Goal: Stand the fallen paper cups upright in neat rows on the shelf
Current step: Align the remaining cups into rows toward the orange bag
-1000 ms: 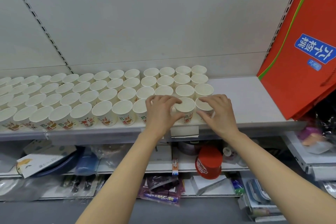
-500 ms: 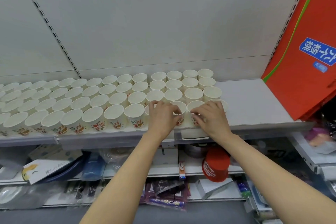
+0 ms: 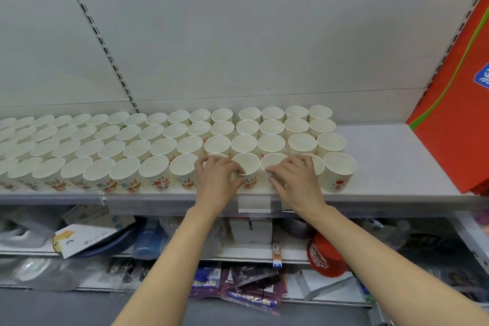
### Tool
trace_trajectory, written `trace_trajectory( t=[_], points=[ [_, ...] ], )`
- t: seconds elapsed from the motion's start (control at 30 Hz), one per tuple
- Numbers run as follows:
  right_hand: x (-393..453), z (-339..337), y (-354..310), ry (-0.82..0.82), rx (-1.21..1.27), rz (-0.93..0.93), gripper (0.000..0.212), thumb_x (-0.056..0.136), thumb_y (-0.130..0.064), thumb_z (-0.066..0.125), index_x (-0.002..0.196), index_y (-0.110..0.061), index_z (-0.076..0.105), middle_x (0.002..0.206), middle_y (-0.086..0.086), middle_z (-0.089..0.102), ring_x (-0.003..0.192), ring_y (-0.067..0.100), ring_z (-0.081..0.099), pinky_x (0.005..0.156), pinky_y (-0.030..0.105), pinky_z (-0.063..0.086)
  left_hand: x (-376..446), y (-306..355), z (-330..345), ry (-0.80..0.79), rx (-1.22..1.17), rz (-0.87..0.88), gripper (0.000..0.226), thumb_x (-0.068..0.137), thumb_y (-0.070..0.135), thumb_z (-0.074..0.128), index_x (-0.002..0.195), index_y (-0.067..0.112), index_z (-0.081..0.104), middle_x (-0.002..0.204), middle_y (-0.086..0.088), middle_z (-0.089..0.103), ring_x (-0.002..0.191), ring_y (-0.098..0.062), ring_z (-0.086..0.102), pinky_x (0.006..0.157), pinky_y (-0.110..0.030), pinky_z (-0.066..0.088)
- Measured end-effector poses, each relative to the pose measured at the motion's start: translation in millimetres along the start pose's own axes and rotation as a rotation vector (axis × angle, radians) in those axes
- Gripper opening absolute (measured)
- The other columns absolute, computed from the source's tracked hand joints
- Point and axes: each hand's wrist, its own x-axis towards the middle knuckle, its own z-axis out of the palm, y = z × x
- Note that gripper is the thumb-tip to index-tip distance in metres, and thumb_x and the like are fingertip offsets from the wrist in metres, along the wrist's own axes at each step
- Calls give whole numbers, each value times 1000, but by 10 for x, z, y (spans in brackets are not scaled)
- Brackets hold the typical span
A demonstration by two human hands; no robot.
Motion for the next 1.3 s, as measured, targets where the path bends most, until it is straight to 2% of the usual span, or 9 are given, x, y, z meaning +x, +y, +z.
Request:
trace_trajectory(
  t=[0.1,0.27,0.43,0.63,0.83,0.93,1.03,1.13,1.3],
  points=[
    [6,29,-17,21,47,16,18,81,-26,70,98,-21,71,88,-7,68,89,18,53,86,31,29,-28,-10,27,32,-27,18,22,74,52,73,90,37,69,102,19,68,110,-12,54,97,-35,18],
    [133,129,-216,32,121,-62,29,87,-32,61,111,-16,69,110,-3,67,102,19,54,88,34,36,-153,-332,-137,176,-69,-73,52,66,52,80,113,35,67,124,14,63,116,-14,55,101,-34,22],
    [131,325,-443,-131,97,-115,43,90,-32,56,128,-12,59,129,3,59,121,23,50,102,41,36,-302,-717,-153,46,-4,-98,62,77,48,74,133,28,55,145,4,48,136,-20,39,108,-41,27],
    [331,495,-750,-132,0,-136,37,88,-30,56,120,-13,63,121,1,64,112,24,54,99,42,37,-201,-1052,-217,89,43,-92,46,80,42,72,122,27,64,130,6,61,117,-21,54,102,-36,28],
    [412,714,-1038,-72,-61,-23,16,87,-29,59,90,-17,69,88,-4,69,91,24,61,94,39,33,-134,-1249,-262,38,17,52,24,85,45,66,103,31,71,112,11,69,115,-16,54,110,-34,14],
    [431,773,-1196,-47,-104,47,17,86,-27,60,95,-16,69,92,-3,69,92,24,61,97,40,33,-126,-1338,-281,28,-46,106,31,80,48,69,103,27,72,113,8,69,114,-18,56,108,-33,17],
    [426,761,-1394,-15,-120,89,31,89,-28,57,114,-12,66,115,1,66,109,23,58,99,40,35,-209,-1476,-314,50,-68,152,54,78,58,65,122,26,64,133,3,59,125,-20,51,110,-38,26],
    [407,863,-1710,-58,-130,76,41,92,-31,51,126,-10,60,130,3,59,122,22,51,102,41,36,-391,-1865,-418,20,-12,162,70,85,62,54,143,25,43,155,0,34,144,-21,27,117,-41,21],
    [512,1102,-2119,-252,-163,51,51,93,-37,47,138,-12,48,142,4,49,132,22,41,110,39,26,-605,-2437,-511,-16,64,78,82,88,68,38,151,18,27,159,-5,22,147,-23,19,119,-40,13]
  ],
)
